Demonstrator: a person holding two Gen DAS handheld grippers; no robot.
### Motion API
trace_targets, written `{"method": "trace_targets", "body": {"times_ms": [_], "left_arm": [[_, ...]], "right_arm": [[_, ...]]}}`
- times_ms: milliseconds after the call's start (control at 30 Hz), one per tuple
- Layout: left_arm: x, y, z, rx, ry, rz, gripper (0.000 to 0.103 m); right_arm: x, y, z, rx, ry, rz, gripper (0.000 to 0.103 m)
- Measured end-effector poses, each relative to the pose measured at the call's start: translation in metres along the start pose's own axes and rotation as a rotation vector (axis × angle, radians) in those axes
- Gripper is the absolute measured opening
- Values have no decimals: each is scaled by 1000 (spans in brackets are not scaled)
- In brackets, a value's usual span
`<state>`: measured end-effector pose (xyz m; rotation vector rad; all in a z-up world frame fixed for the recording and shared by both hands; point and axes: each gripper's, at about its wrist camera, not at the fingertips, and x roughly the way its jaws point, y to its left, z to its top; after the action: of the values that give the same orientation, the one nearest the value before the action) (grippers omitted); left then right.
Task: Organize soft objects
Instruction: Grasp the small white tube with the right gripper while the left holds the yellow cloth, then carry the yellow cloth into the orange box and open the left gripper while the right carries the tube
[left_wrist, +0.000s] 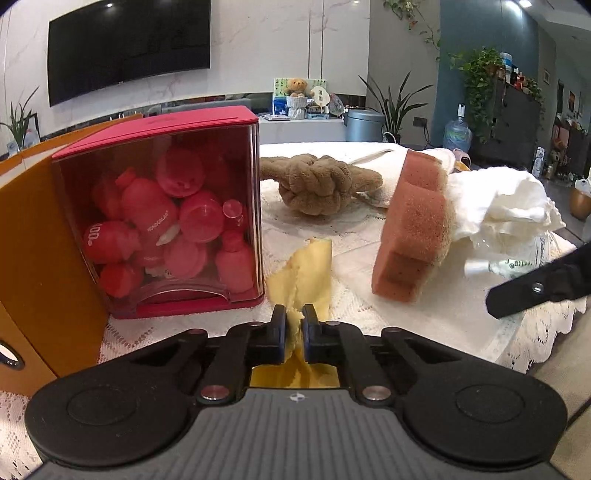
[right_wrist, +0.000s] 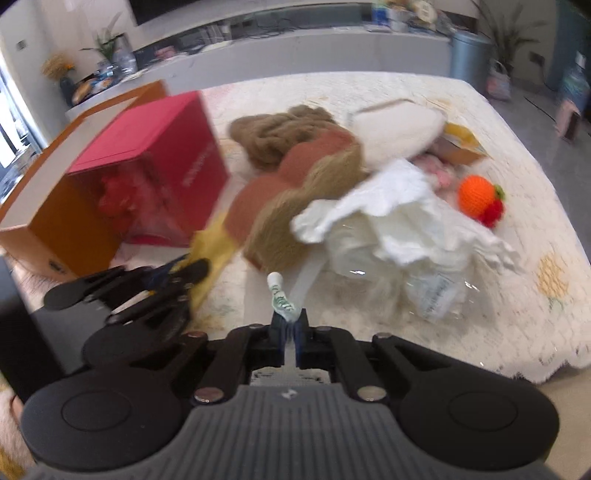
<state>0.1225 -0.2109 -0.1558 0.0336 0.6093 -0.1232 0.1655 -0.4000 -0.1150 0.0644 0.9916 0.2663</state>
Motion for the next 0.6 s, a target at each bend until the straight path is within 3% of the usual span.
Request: {"method": "trace_targets", "body": {"times_ms": [133, 233, 300, 333, 367, 500, 600], "left_arm": [[-2, -1, 0, -4, 0, 1, 9], [-2, -1, -1, -6, 3, -1, 9], [-3, 1, -1, -11, 6, -2, 8], [-4, 1, 0, -11, 8, -1, 7], [-5, 1, 2, -13, 10, 2, 5], [-13, 6, 7, -42, -20, -22, 4], [-21, 5, 11, -11, -13, -11, 4]], "right_arm": [[14, -5, 2, 46, 14, 29, 31], [21, -3, 5, 52, 18, 40, 31], [23, -2, 7, 52, 10, 20, 26], [23, -3, 7, 58, 7, 9, 8], [23, -3, 8, 59, 16, 6, 4], [15, -8, 7, 68, -7, 14, 2], [3, -7, 7, 60, -36, 66, 2]]}}
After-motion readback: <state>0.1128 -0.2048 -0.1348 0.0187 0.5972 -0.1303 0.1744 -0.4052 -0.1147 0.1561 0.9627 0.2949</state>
